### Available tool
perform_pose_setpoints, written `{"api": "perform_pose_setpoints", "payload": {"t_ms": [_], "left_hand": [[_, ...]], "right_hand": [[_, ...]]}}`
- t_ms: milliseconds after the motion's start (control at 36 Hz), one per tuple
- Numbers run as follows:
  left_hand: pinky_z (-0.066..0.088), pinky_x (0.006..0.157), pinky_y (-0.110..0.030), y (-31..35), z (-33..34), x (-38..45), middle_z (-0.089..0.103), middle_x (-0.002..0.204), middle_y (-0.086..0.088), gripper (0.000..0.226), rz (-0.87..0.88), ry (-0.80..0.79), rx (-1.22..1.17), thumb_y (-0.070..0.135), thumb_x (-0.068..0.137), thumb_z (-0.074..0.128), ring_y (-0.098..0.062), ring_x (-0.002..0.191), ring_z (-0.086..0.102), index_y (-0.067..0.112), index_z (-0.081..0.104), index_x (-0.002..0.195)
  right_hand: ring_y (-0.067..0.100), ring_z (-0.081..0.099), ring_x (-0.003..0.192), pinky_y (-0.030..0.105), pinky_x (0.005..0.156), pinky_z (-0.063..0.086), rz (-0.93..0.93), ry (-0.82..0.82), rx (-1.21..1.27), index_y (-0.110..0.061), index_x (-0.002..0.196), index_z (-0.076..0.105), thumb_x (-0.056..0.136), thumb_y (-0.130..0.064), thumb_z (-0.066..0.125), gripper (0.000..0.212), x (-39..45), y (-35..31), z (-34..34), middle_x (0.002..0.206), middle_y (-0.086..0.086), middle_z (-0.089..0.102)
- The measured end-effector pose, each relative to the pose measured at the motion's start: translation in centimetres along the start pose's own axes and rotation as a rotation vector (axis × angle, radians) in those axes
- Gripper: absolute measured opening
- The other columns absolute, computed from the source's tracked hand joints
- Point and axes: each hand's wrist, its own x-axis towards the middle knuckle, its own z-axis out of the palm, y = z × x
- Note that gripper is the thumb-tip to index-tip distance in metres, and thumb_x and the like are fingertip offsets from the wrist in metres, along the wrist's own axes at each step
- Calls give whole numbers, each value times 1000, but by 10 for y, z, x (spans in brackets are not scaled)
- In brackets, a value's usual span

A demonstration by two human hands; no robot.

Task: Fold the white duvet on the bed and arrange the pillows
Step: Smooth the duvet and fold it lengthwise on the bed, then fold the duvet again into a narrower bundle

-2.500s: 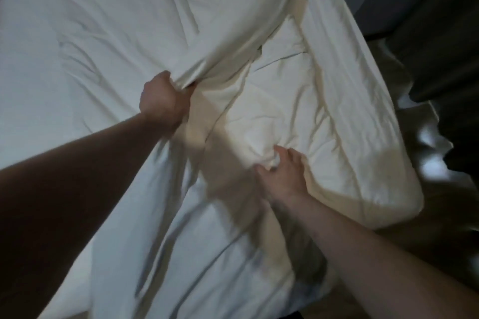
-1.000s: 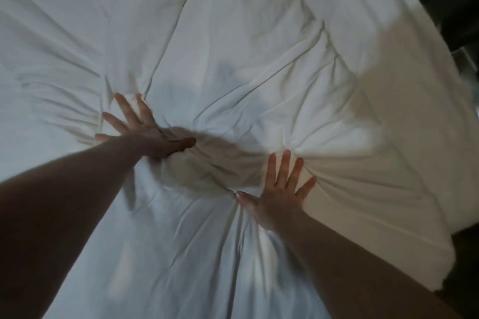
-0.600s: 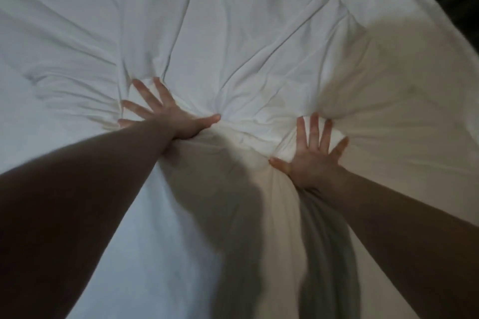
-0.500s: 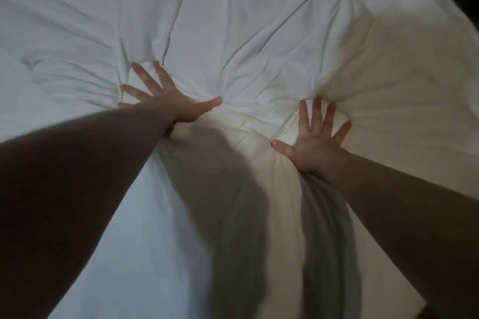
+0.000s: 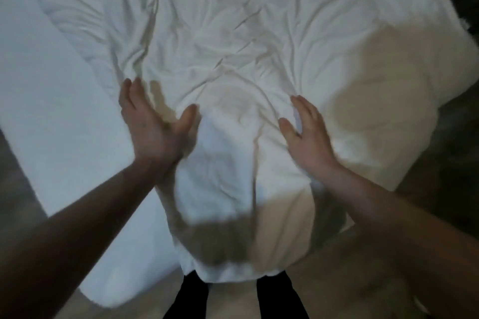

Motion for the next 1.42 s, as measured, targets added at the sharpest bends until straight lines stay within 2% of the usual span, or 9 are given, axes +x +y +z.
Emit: {"api": "perform_pose_setpoints", "payload": {"t_ms": [139, 250, 389, 611, 694, 861, 972, 1222, 1417], "left_hand": [[17, 120, -35, 4, -18, -125, 22, 154, -17, 122, -375, -114, -43, 65, 60, 76, -20, 143, 16, 2, 20, 149], [52, 94, -40, 11, -16, -202, 67, 114, 2, 80, -530, -251, -192, 63, 56, 85, -15, 112, 62, 22, 56, 118], [54, 81, -36, 14, -11, -245, 68, 97, 9, 68, -747, -278, -282, 46, 56, 91, -9, 90, 66, 26, 53, 109], [60, 78, -40, 5, -11, -242, 74, 88, -1, 54, -640, -344, -301, 41, 52, 77, -18, 83, 71, 12, 67, 96], [59, 80, -38, 10, -13, -242, 77, 90, 0, 43, -612, -541, -452, 26, 55, 81, -19, 87, 73, 13, 73, 96], [58, 84, -51, 9, -12, -262, 75, 100, -10, 43, -484, -855, -437, 3, 64, 81, -30, 95, 72, 10, 72, 105], [61, 76, -45, 27, -9, -272, 76, 90, -9, 53, -550, -735, -459, 6, 43, 73, -33, 92, 72, 7, 72, 96], [57, 76, -25, 100, -6, -258, 75, 89, 7, 43, -277, -699, -552, -20, 68, 65, -10, 88, 70, 11, 74, 97], [54, 65, -27, 24, 31, -294, 71, 87, -10, 24, -594, -636, -102, 22, 73, 79, -24, 85, 68, 4, 70, 85]], "right_hand": [[21, 38, 140, 39, 116, 31, 15, 9, -32, -13, 143, 47, 93, -43, 52, 59, -90, 24, -29, 148, 6, 44], [21, 31, 143, 42, 117, 29, 73, -32, 2, -15, 148, 38, 91, -44, 53, 65, -143, 47, -35, 151, 5, 35], [27, 40, 136, 46, 113, 35, 201, 96, 13, -7, 141, 43, 83, -43, 70, 73, -186, 64, -31, 141, 10, 43], [28, 49, 128, 34, 109, 38, 1016, -17, 411, -5, 146, 32, 65, -64, 79, 111, -226, 58, -15, 141, 11, 49], [16, 62, 102, 35, 87, 53, 1169, -217, 754, -20, 126, 49, 67, -71, 73, 82, -228, 59, -13, 120, -5, 62], [21, 65, 94, 27, 79, 49, 934, -127, 528, -15, 101, 67, 91, -25, 67, 14, -223, 72, -27, 104, 4, 70], [15, 57, 97, 18, 73, 36, 736, -147, 342, -12, 114, 67, 94, -20, 60, 23, -233, 82, -64, 102, 0, 64], [12, 63, 102, 25, 89, 49, 414, 362, 355, -14, 121, 59, 99, -22, 53, 24, -243, 86, -113, 110, -1, 68], [34, 62, 91, 30, 71, 39, 547, -134, 3, -13, 70, 48, 95, -30, 57, 31, -234, 118, -82, 93, 18, 67]]}}
